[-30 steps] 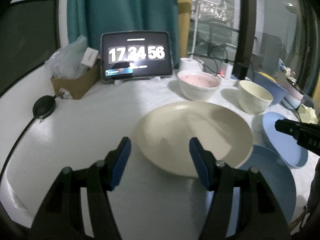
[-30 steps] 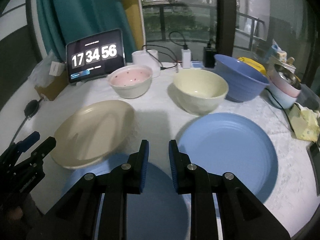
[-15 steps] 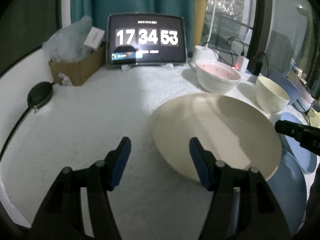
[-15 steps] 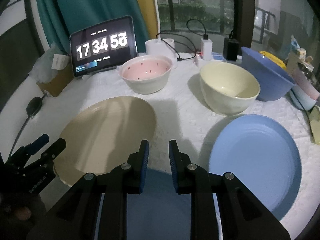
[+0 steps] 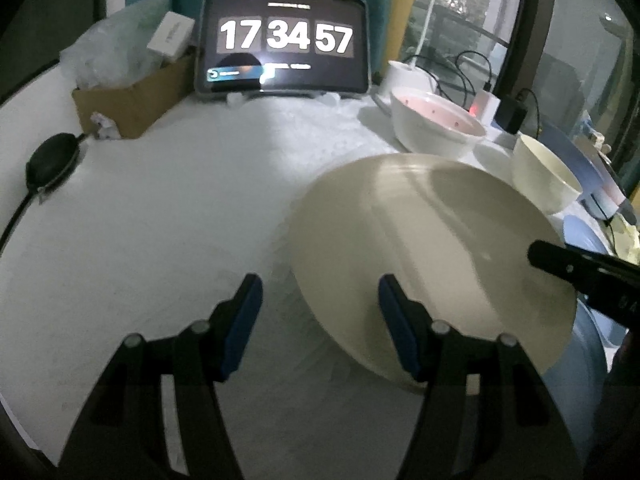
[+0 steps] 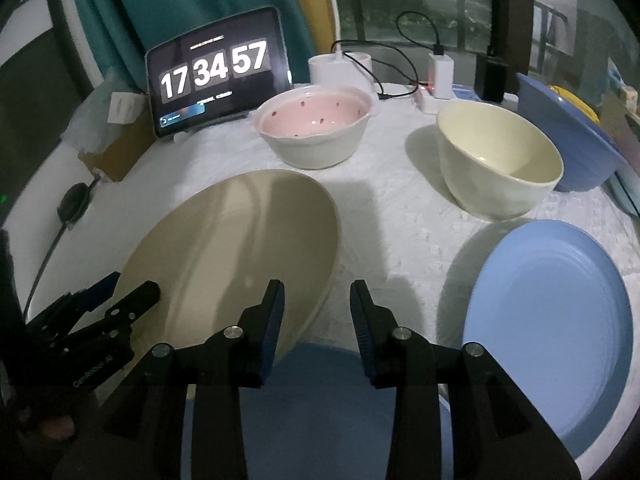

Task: Organize plates and bowls

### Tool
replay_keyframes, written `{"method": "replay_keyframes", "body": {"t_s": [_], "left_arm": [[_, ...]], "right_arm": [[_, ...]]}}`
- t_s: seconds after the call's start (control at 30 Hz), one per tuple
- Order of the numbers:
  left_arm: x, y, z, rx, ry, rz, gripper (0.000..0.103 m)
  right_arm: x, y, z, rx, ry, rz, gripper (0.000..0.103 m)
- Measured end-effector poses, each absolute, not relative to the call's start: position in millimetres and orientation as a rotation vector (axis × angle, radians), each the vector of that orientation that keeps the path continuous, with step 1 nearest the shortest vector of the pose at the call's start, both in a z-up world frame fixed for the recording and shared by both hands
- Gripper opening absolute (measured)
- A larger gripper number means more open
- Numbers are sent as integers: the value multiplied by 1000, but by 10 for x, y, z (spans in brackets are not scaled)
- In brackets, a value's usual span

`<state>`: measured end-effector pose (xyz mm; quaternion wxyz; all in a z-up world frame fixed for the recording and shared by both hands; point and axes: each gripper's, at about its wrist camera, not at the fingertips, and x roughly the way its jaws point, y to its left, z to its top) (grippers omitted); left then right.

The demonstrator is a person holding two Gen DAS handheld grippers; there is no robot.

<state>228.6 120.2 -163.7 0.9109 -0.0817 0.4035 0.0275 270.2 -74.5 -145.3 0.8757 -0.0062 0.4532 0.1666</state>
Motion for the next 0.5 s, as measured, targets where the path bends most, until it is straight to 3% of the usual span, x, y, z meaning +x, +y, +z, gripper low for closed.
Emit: {"method": "replay_keyframes", "body": {"t_s": [0.13,0.5], "left_arm": [[2281,1166,-1638,-160,833,39,43],[2198,1141,-1584,-168,831,45,38]], "right_arm": [[2662,-700,-1439,-32,938,361,29],[2558,-723,-1350,-51,901,349,23]]}}
